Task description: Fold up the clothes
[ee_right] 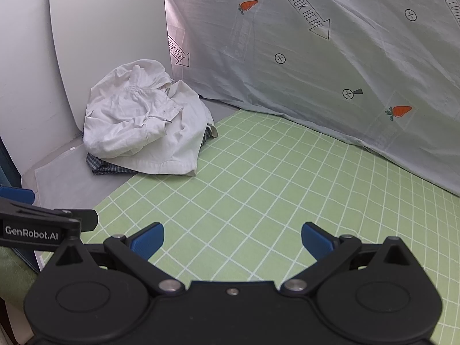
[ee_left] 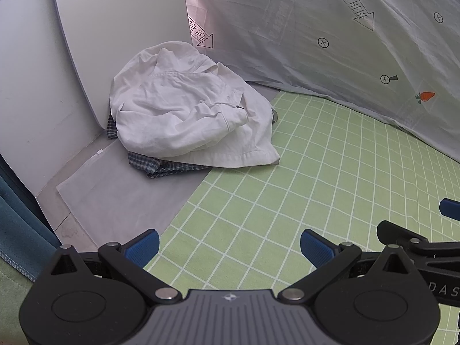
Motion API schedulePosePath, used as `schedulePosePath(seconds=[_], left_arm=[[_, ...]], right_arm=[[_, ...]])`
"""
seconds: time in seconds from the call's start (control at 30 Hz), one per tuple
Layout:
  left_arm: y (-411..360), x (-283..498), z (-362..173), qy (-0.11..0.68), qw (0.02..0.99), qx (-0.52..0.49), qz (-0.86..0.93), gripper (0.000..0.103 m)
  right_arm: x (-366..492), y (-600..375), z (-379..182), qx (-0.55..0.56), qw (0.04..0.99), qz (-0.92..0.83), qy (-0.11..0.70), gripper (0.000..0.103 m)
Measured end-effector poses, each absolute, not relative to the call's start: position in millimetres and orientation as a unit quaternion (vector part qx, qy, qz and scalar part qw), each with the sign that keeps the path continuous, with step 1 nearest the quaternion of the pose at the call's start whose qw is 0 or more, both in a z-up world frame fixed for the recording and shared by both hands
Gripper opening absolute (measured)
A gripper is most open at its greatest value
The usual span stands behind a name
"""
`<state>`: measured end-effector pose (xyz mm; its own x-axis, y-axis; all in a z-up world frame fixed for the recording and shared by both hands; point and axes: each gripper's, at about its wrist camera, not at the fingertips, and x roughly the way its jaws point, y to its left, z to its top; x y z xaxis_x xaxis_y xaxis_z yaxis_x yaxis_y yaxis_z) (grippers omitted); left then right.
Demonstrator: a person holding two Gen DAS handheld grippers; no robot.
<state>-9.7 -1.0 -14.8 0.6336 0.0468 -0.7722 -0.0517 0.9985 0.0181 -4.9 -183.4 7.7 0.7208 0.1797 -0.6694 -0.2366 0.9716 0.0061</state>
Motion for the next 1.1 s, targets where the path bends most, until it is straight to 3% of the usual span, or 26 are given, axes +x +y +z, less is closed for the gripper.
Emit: schedulePosePath(seconds=[0.47,0.67,1.0,1.1], left_arm=[[26.7,33.3,-26.2,0.44,0.896,-0.005,0.056,0.103],[60.9,91.6,-33.7,0.439,0.894,-0.026,0.083,0.103],[94.0,193.2,-72.5,0.465,0.879,-0.079,0.074,0.097],[93.7,214.2,-87.4,0.472,0.876,-0.087,0.057,0.093]], right_arm=[[35.6,-176.5,2.4,-0.043,0.924,0.111,0.363,0.102],[96.5,-157.7,3.1,-0.059,0.926,0.111,0.356,0.095],[231.0,-118.1,-36.6,-0.016,0.896,0.165,0.412,0.062],[257.7,-103.1,-52.5,-0.006,0.885,0.186,0.426,0.059]])
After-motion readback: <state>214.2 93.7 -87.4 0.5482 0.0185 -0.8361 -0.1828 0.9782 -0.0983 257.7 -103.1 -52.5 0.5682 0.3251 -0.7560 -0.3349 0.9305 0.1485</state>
